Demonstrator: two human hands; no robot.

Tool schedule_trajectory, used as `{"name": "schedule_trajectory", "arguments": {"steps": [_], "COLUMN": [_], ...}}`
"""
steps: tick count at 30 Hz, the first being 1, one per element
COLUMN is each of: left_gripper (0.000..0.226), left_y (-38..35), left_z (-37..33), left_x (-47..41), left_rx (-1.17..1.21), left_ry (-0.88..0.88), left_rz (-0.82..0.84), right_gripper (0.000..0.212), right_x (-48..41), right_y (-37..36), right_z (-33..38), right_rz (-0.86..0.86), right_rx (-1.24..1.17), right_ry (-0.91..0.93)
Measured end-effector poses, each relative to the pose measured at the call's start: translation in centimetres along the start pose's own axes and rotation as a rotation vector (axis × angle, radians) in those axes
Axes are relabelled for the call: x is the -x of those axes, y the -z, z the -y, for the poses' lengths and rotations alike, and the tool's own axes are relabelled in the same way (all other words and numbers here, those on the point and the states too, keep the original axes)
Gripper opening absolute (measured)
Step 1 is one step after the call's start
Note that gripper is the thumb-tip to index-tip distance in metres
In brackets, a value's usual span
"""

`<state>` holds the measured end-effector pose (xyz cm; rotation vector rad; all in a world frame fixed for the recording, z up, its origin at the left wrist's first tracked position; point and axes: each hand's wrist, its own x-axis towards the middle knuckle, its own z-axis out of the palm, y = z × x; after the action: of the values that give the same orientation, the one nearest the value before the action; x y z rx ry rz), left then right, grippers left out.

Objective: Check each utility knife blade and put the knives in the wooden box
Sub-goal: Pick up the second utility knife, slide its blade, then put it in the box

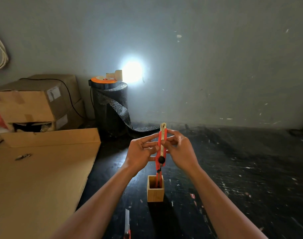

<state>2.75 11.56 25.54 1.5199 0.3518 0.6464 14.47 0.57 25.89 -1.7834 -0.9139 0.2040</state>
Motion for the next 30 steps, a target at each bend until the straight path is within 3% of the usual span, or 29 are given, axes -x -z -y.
{"name": "schedule_trajectory", "arguments": {"steps": [6, 12, 25, 30], "left_gripper": [0.029, 0.036, 0.086, 0.081], "left_y": [0.5, 1.2, 1.5, 1.2], "left_z": [5.6, 11.5, 21.5, 23.0], "left_x": [-1.3, -0.9, -1.2, -0.9], "left_rx": [-0.216, -0.564, -0.653, -0.67], "left_ry": [0.064, 0.14, 0.498, 0.509], "left_rz": [-0.215, -0.148, -0.076, -0.061], "right_gripper": [0.016, 0.01, 0.01, 0.009], "right_x": [-1.0, -1.4, -2.5, -1.9], "right_y": [-0.9, -3.1, -9.1, -10.2], "right_z": [-3.3, -7.9, -17.1, -18.8], "right_rz": [0.019, 0.053, 0.228, 0.27], "right_rx": [-0.036, 0.043, 0.292, 0.343], "right_ry": [-0.066, -0.099, -0.191, -0.24]}}
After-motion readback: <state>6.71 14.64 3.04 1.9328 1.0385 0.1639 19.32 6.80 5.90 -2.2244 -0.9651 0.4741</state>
